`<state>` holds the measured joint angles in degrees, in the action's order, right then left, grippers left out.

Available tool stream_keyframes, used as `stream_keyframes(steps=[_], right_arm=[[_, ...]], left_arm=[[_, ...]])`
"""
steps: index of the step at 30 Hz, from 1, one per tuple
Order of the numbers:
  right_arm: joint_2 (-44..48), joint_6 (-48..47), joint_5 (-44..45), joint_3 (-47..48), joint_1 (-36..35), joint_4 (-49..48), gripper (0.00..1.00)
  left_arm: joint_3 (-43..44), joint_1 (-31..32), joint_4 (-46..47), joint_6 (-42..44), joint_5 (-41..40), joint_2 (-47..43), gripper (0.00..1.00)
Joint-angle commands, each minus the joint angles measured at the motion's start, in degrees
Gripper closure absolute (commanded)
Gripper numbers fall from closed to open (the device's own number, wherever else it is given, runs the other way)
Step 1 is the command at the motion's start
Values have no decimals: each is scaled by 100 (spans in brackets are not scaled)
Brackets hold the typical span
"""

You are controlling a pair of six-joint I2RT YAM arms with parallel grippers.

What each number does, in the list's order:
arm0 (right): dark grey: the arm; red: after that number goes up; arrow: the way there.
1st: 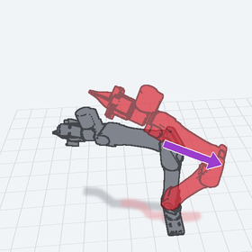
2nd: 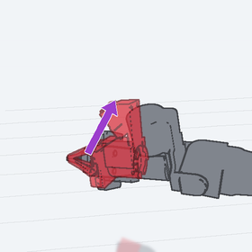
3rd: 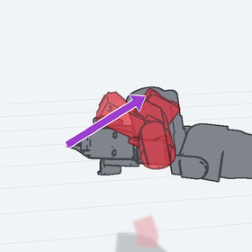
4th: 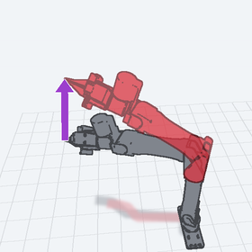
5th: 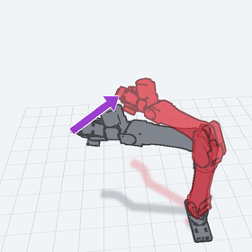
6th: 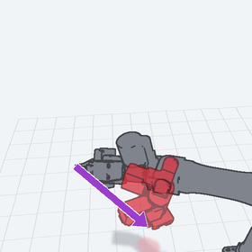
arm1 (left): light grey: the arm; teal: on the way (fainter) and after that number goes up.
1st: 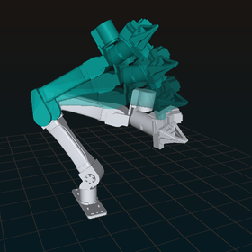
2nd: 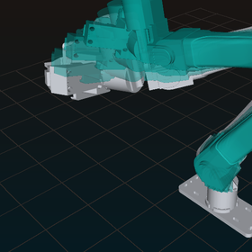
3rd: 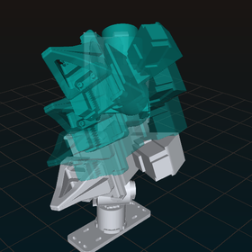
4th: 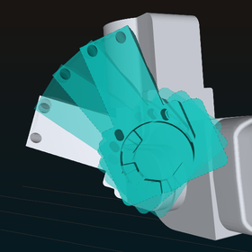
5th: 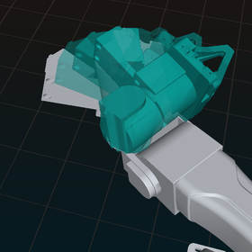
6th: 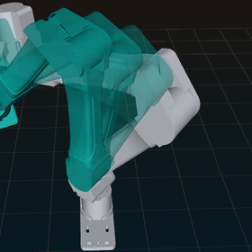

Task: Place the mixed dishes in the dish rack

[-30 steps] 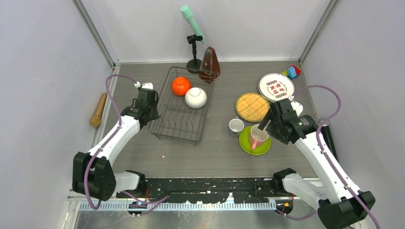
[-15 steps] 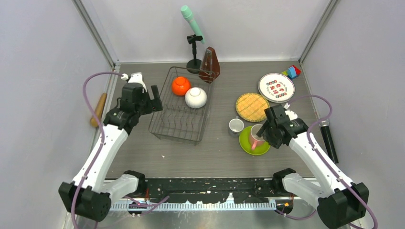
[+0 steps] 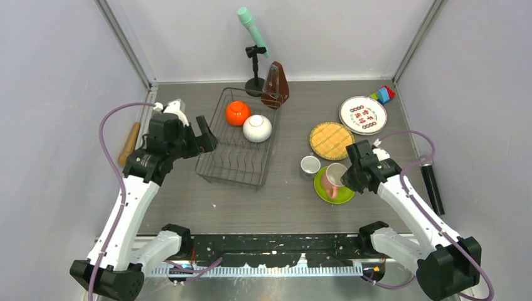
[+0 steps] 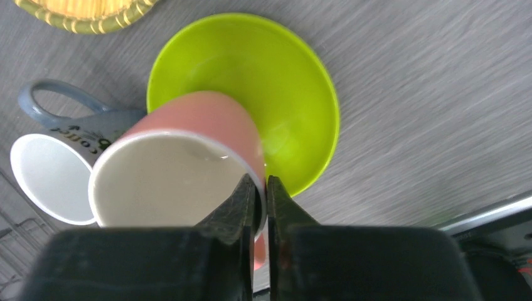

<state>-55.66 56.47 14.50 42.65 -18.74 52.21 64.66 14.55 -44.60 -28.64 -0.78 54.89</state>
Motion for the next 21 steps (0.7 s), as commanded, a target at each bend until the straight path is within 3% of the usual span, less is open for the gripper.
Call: stream_keyframes(steps=[1,11,21], right_arm=[[47,42,202,148,2,-102,99],[534,-317,478,762,2,264,100],[905,-1650,-417,1943,2,-124,100]], left_arm=[[-92,-31,106,-223,842,-58,0],[-531,-31,903,-895,2161,2,0],[-1010,-31,2217,-1529,3334,83,0]])
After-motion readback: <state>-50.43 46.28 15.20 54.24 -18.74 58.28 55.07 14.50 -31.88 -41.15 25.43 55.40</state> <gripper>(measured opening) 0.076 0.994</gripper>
